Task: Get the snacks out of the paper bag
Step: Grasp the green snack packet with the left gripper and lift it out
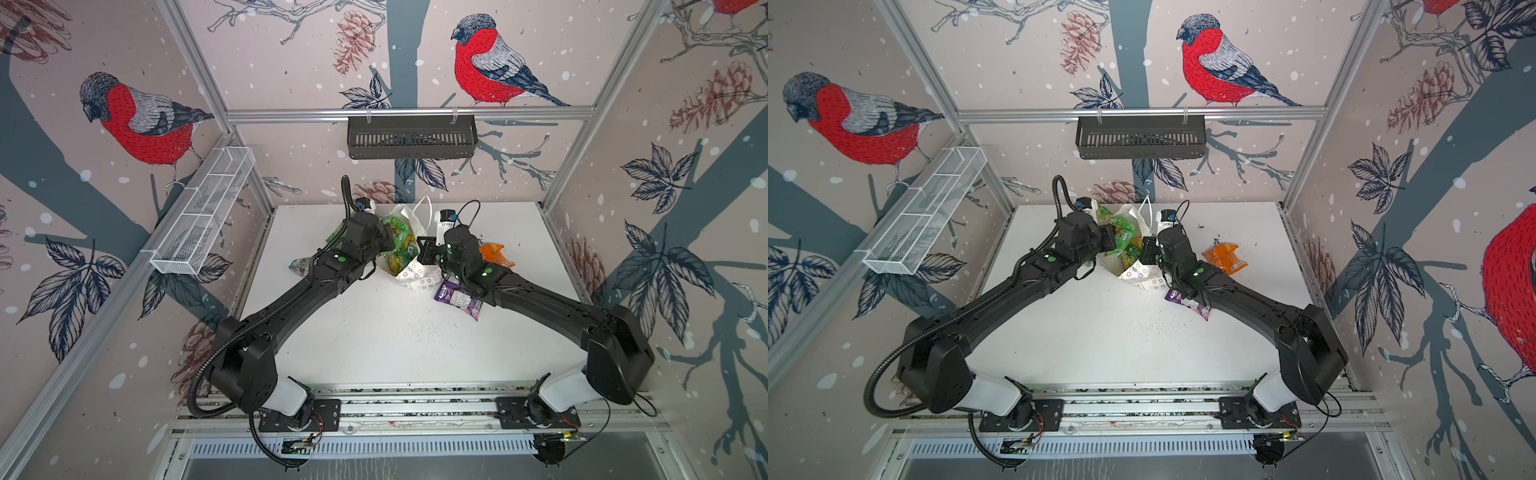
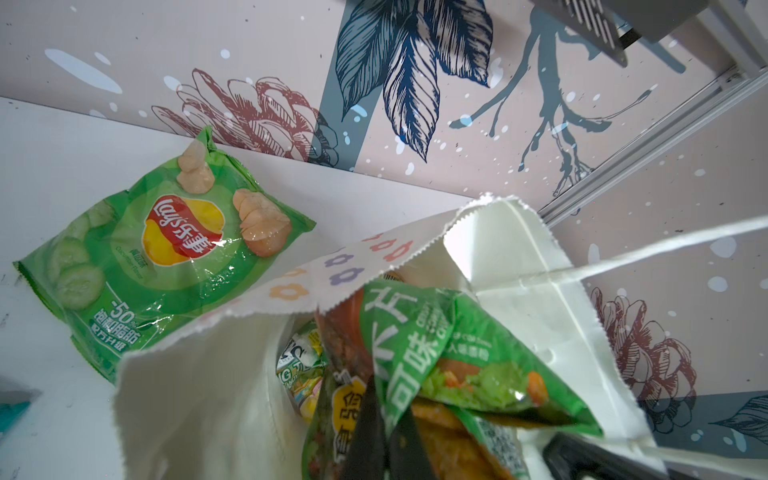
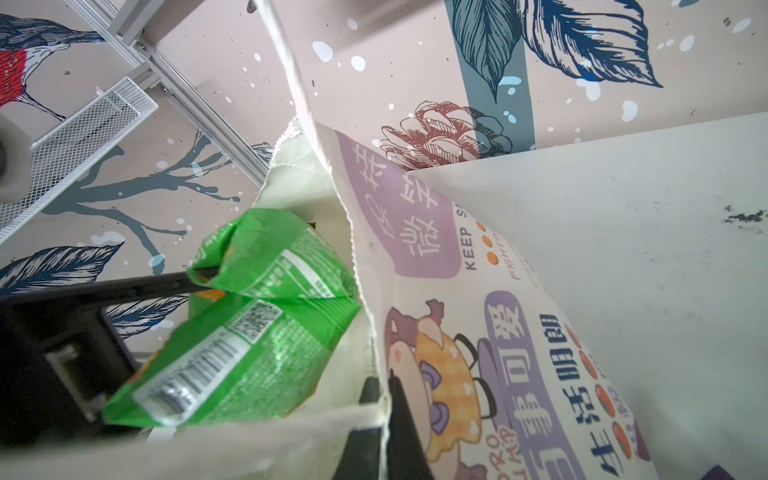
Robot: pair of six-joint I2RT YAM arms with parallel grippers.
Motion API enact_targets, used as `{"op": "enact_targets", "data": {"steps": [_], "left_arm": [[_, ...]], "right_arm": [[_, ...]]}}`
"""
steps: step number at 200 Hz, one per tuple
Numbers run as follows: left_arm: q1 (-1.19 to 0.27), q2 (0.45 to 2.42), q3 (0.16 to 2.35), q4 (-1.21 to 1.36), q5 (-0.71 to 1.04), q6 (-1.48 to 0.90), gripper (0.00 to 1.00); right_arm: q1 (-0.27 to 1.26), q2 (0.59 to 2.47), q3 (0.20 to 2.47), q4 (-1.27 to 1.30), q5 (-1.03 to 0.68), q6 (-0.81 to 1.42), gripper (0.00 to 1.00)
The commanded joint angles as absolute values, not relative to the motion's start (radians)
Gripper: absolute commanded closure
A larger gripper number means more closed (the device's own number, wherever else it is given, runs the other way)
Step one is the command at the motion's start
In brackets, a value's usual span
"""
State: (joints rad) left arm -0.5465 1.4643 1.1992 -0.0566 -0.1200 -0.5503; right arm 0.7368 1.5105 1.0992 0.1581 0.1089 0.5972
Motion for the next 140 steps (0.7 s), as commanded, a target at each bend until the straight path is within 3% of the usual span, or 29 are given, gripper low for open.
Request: {"op": "enact_targets", "data": {"steps": [1,140], "left_arm": [[-0.539,1.432,1.198,-0.015,-0.101,-0.551,1.00],[-0.431,1.225,1.246,-0.092,-0.024,-0.538,1.00]], "right_arm": [[0.739,1.507,1.103,0.149,0.125,0.586,1.00],[0.741,1.508,1.093,0.146,0.173,0.583,1.00]]}}
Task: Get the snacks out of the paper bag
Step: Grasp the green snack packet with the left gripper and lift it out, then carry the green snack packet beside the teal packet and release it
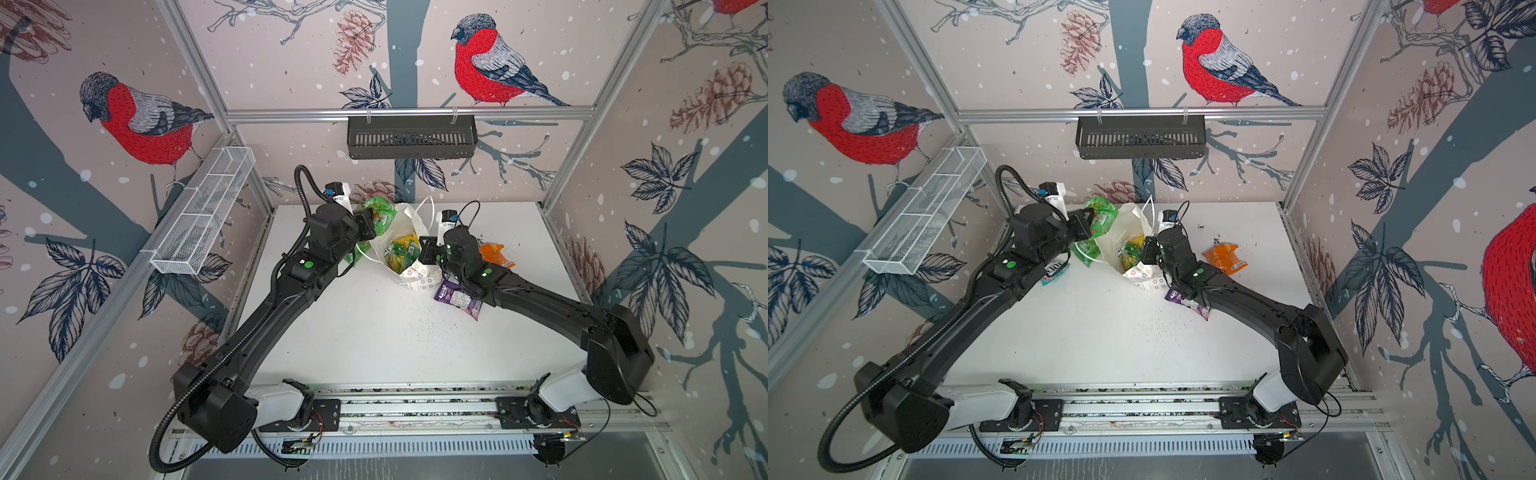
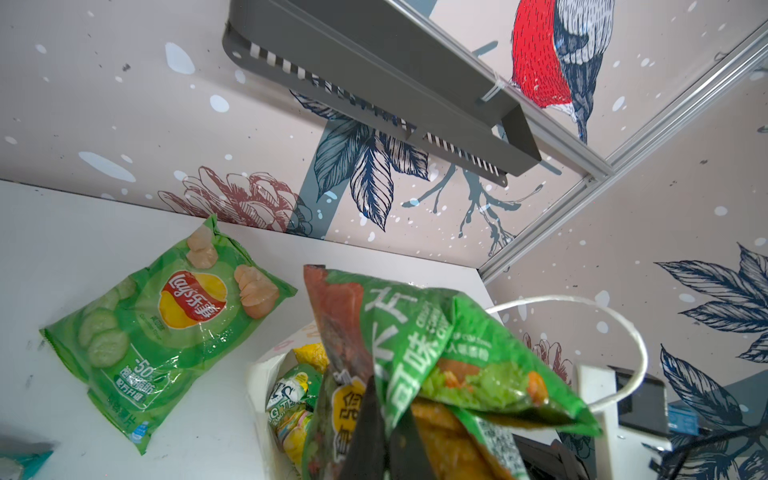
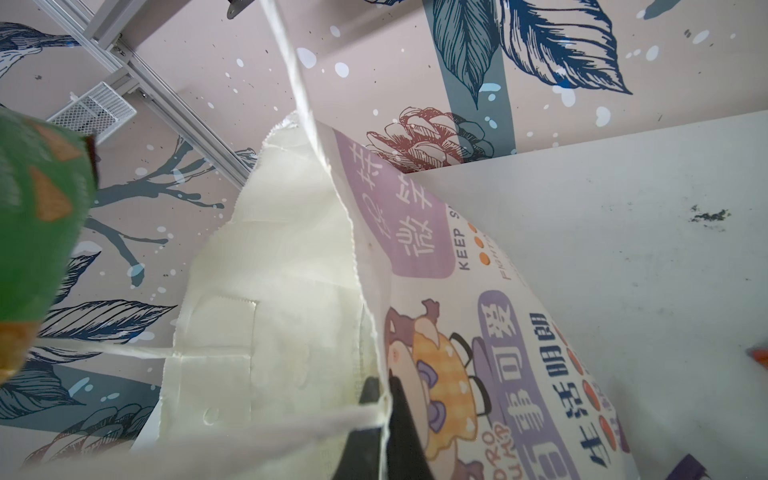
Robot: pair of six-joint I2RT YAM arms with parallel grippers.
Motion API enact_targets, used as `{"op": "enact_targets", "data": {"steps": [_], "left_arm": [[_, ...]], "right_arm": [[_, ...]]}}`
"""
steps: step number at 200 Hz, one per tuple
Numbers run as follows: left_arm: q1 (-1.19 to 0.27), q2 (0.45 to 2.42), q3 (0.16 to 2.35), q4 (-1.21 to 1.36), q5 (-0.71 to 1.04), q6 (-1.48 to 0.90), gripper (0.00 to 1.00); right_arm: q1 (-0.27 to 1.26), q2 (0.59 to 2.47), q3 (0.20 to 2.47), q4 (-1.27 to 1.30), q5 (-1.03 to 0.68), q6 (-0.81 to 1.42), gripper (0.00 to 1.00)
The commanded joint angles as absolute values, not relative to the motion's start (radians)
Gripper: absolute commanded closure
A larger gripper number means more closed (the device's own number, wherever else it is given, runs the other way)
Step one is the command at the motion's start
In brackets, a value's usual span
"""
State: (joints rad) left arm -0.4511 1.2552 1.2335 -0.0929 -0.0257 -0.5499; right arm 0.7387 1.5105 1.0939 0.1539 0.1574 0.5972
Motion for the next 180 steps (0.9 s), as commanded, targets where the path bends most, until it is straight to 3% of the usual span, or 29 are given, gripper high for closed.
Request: {"op": "enact_targets", "data": {"steps": [1,38,115,180], "left_arm": [[-0.430,1.223,1.247,-0.093,-0.024,-0.537,1.00],[-0.391,1.160,1.242,-0.119,-0.103,-0.499,1.00],[-0.244,1.075,1.197,-0.146,-0.103,-0.489,1.00],[-0.016,1.074,1.092,-0.122,-0.027,-0.499,1.00]], "right_arm": [[0.740,1.508,1.093,0.146,0.172,0.582,1.00],[0.739,1.515,1.095,0.150,0.172,0.571,1.00],[0.734,1.532,1.088,0.161,0.166,0.572,1.00],[0.736,1.516,1.083,0.164,0.163,0.575,1.00]]}}
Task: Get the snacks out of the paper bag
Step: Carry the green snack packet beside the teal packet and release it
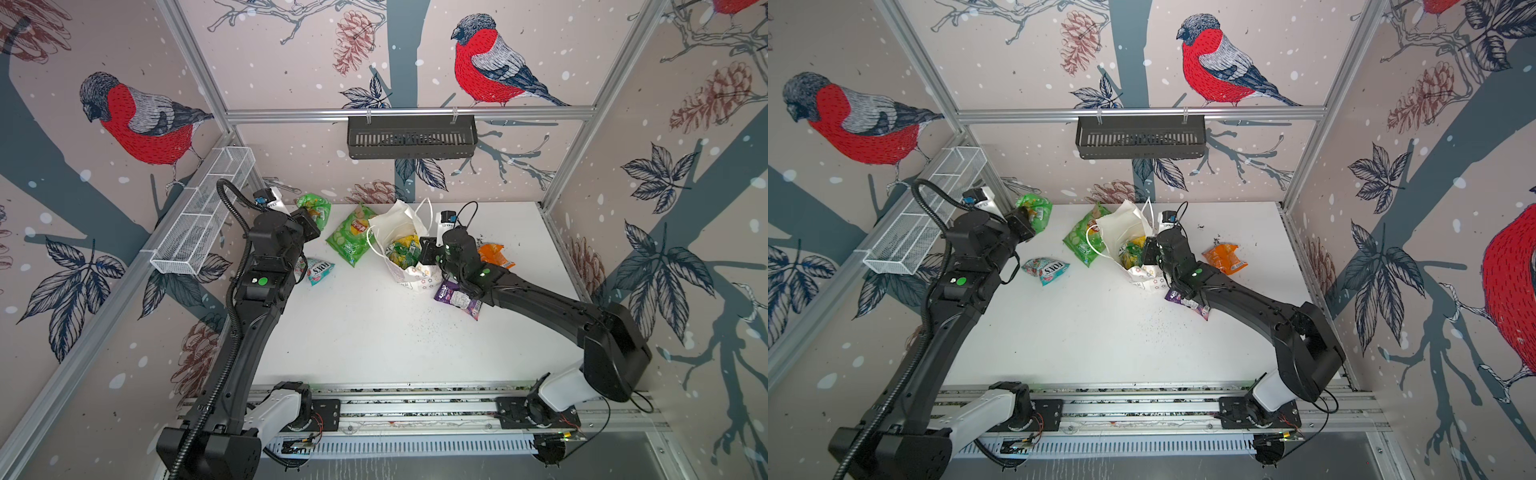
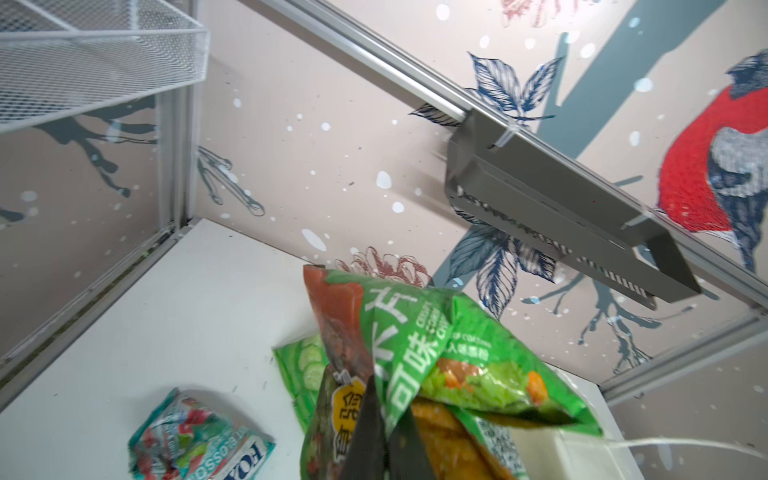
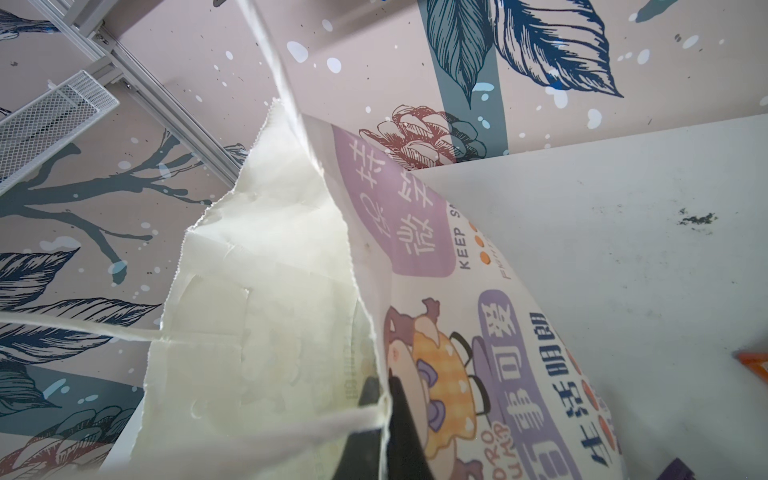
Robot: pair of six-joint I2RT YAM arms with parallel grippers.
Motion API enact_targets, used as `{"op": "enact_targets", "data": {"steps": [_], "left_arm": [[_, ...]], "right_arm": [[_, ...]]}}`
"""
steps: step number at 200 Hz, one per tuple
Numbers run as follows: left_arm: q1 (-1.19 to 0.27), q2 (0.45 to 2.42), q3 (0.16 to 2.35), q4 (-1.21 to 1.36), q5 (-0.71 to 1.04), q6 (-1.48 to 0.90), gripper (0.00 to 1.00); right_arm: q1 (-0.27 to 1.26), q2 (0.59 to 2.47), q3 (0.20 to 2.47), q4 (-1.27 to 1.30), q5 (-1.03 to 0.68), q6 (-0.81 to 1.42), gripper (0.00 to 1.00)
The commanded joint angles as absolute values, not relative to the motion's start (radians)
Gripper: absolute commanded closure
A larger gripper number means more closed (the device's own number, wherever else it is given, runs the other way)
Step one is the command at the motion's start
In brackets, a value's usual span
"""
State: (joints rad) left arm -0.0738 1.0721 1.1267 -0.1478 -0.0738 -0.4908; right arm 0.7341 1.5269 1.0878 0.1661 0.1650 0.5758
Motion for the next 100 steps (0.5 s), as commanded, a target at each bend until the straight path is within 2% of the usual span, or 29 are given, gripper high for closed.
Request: {"op": "enact_targets", "data": {"steps": [1,34,63,100], "left_arm": [[-0.014,1.076,1.091,-0.121,-0.027,-0.499,1.00],[0.051,1.131,1.013,-0.072,-0.037,-0.467,1.00],[0.152,1.229,0.979,-0.065,0.056,-0.500,1.00],[0.167,1.326,0.992,-0.089,0.066,-0.492,1.00]], "right_arm": [[0.736,1.516,1.084,0.164,0.163,0.575,1.00],[0.736,1.506,1.083,0.166,0.160,0.569,1.00],[0.734,1.500,1.064,0.188,0.139,0.573,1.00],[0.732,1.499,1.049,0.212,0.124,0.572,1.00]]}}
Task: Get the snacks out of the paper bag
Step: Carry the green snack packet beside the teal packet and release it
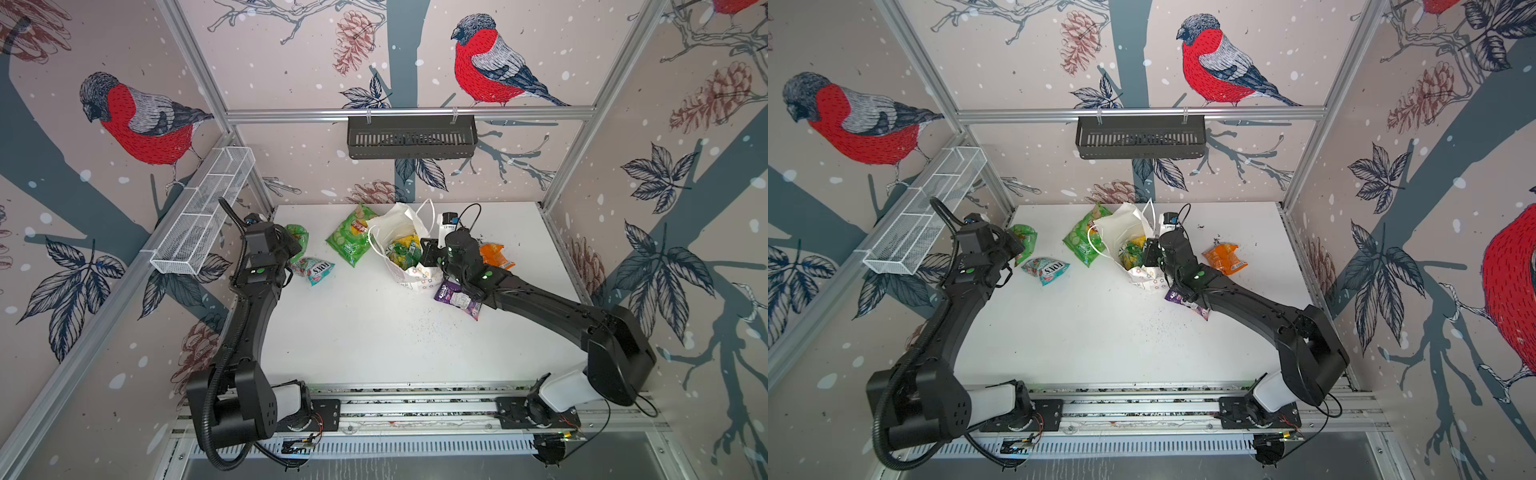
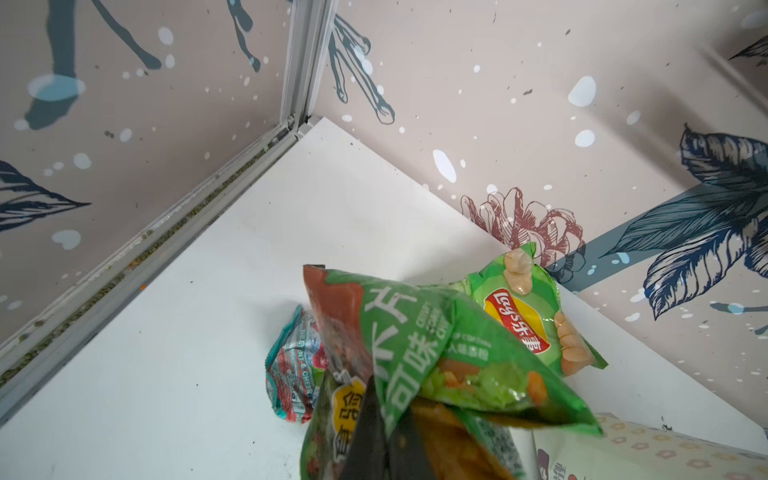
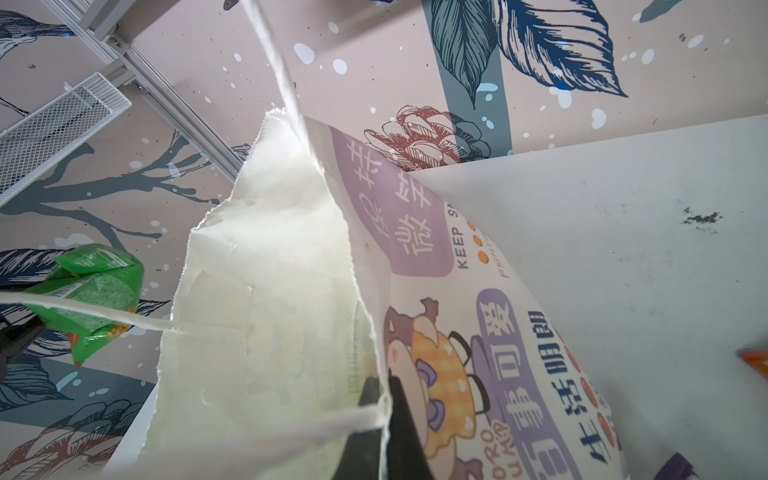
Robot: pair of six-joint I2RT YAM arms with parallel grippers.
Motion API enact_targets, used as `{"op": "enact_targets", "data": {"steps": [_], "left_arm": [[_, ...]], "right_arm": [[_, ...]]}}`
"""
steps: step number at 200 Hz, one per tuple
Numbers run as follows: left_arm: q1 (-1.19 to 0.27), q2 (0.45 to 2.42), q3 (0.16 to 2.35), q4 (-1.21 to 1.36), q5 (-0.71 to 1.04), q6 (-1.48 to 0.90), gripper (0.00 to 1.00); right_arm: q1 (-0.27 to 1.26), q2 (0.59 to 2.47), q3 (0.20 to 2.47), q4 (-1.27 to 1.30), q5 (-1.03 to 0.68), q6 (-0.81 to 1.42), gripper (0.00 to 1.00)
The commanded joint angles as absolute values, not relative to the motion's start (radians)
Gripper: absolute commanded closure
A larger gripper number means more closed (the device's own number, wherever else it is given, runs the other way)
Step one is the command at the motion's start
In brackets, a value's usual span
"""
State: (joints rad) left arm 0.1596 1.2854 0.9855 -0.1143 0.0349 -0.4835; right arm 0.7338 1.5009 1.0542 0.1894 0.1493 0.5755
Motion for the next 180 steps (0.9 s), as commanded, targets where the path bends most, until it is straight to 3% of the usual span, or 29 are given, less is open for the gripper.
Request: {"op": "enact_targets", "data": {"steps": [1,87,100,113,131,155,180], "left_arm": [[0.167,1.329,0.992,-0.089,0.067,-0.492,1.00],[0.167,1.524,1.073,-0.146,0.178,-0.488,1.00],[0.167,1.545,1.091,-0.159,0.197,-0.484,0.87],[0.167,1.553,1.104,-0.175,0.205,-0.477,0.64],[0.167,1.541,1.101,-0.171,0.219,-0.473,0.49],[0.164,1.505,1.081,-0.150,0.233,-0.473,0.35],[0.161,1.459,1.060,-0.135,0.233,-0.471,0.28]], "right_arm": [[0.732,1.499,1.049,0.212,0.123,0.572,1.00],[0.712,1.494,1.040,0.229,0.081,0.565,1.00],[0.711,1.493,1.039,0.230,0.080,0.566,1.00],[0.708,1.493,1.039,0.230,0.078,0.566,1.00],[0.707,1.494,1.043,0.229,0.076,0.566,1.00],[0.704,1.498,1.054,0.226,0.074,0.566,1.00],[0.700,1.514,1.076,0.214,0.073,0.559,1.00]]}}
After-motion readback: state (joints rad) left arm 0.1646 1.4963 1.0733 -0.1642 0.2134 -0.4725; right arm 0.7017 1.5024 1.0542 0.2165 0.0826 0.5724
